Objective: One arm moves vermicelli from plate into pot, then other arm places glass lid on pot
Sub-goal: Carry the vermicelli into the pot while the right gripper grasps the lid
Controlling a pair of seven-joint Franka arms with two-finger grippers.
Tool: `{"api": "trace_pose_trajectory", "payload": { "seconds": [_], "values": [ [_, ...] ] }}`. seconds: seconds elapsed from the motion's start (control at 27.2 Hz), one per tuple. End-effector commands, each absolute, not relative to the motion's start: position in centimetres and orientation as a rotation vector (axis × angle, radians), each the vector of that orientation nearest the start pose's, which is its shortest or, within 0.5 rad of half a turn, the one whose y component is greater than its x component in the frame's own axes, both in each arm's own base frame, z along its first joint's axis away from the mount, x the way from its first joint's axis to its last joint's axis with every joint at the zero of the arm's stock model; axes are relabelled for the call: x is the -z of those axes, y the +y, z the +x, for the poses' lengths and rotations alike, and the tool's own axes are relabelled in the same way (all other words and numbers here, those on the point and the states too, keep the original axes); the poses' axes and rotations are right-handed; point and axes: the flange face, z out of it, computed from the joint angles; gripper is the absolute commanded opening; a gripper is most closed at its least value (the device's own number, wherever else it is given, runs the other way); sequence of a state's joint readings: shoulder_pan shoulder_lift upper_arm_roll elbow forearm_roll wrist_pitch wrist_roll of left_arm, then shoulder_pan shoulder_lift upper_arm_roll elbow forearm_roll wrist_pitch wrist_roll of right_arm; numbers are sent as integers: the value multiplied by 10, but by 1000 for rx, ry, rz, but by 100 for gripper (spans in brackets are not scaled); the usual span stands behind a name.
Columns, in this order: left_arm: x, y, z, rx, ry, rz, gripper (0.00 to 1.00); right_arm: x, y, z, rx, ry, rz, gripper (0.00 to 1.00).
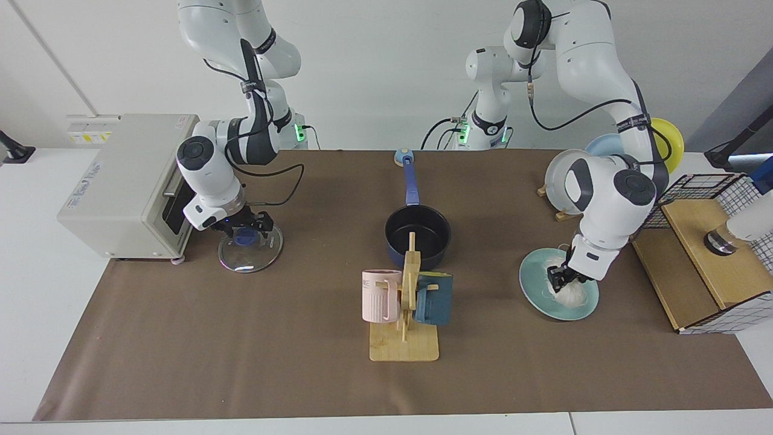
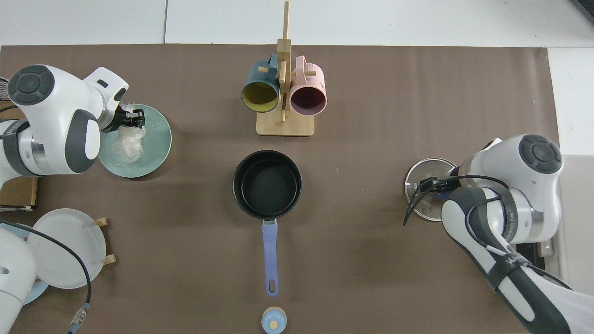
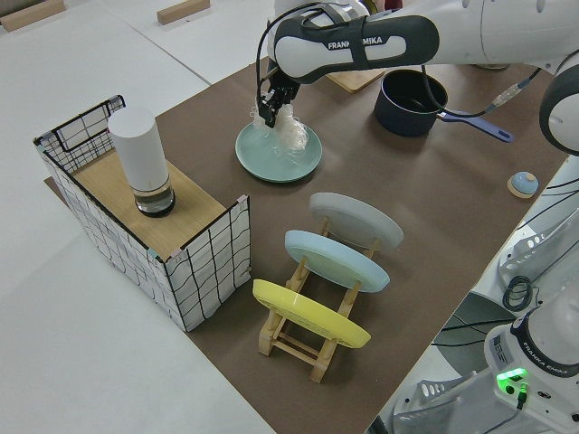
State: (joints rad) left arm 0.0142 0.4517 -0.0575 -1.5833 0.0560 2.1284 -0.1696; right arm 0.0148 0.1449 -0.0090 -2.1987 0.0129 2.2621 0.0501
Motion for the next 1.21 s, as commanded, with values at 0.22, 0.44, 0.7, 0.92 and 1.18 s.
{"api": "trace_pose_trajectory", "payload": {
  "seconds": [0.22,0.44,0.7,0.92,1.18],
  "values": [
    [-517,-126,623,76,-106,-3144,0,-304,0,535,-99,34,-3137,97],
    [-527,-209,588,-22,-249,-3195,0,-304,-2,540,-84,32,-3142,97],
    [-512,-260,555,-63,-237,-3278,0,-303,-4,544,-51,12,-3156,97],
    [-467,-289,553,-72,-196,-3317,0,-305,-10,545,-46,14,-3155,75],
    [-438,-294,553,-73,-174,-3322,0,-306,-8,547,-51,-37,-3158,29]
  ]
}}
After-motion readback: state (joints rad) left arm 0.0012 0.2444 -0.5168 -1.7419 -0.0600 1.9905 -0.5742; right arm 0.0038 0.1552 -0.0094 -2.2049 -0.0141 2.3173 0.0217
